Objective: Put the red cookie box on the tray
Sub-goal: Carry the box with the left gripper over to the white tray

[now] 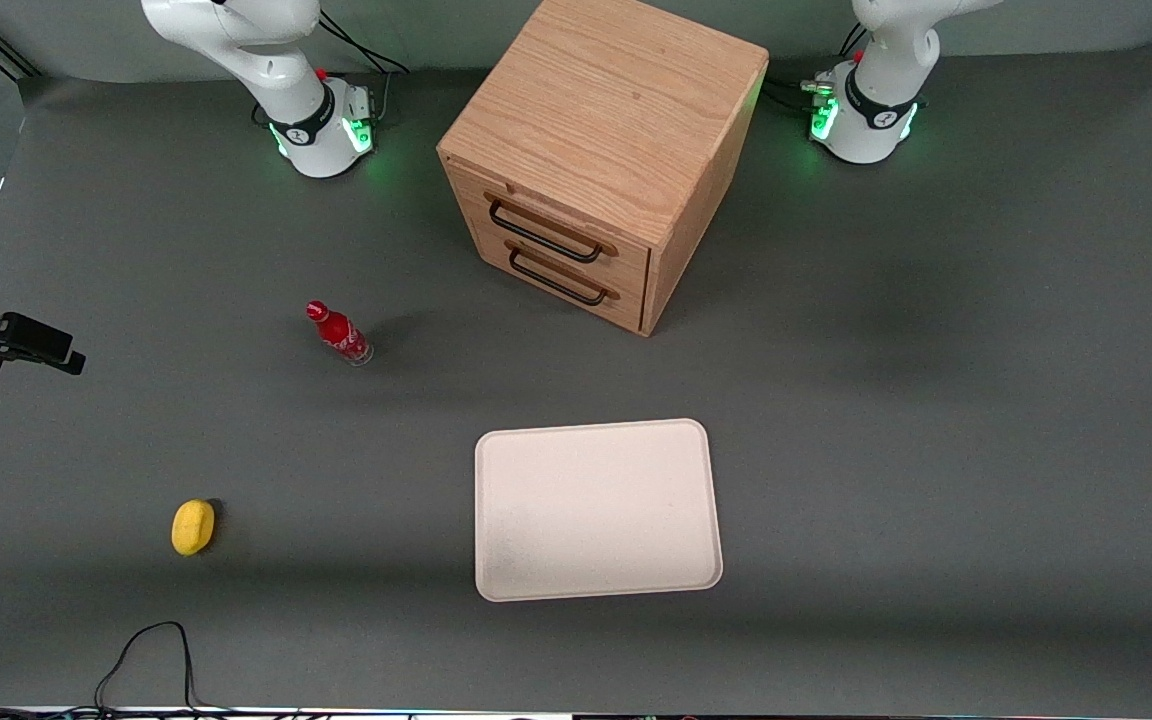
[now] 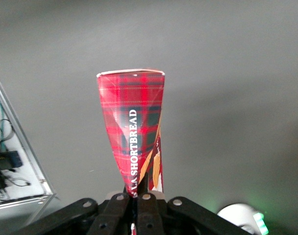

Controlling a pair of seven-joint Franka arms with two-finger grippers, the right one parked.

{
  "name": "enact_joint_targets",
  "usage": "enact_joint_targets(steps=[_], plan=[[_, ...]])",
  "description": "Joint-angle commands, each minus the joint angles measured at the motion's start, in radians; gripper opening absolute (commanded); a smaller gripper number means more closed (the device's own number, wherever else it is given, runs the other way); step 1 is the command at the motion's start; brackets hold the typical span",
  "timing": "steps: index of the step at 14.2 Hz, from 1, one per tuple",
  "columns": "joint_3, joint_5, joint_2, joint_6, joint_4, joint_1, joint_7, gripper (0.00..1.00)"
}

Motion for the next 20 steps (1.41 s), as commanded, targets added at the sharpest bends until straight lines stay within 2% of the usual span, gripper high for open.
enact_joint_targets(steps=[1,3,5,7,10,12,15,20], plan=[[0.019,-0.029,0.016,-0.046,0.05,-0.139,-0.261,0.0],[-0.002,-0.03,0.028,-0.045,0.05,-0.236,-0.428,0.0],[-0.062,-0.032,0.05,-0.032,0.055,-0.304,-0.614,0.0],[-0.158,-0.077,0.088,-0.022,0.11,-0.318,-0.79,0.0],[-0.283,-0.087,0.142,0.052,0.161,-0.359,-1.008,0.0],[-0.28,-0.084,0.168,0.125,0.161,-0.445,-1.122,0.0],[-0.274,-0.058,0.206,0.178,0.162,-0.534,-1.199,0.0],[-0.278,-0.061,0.309,0.233,0.155,-0.549,-1.189,0.0]])
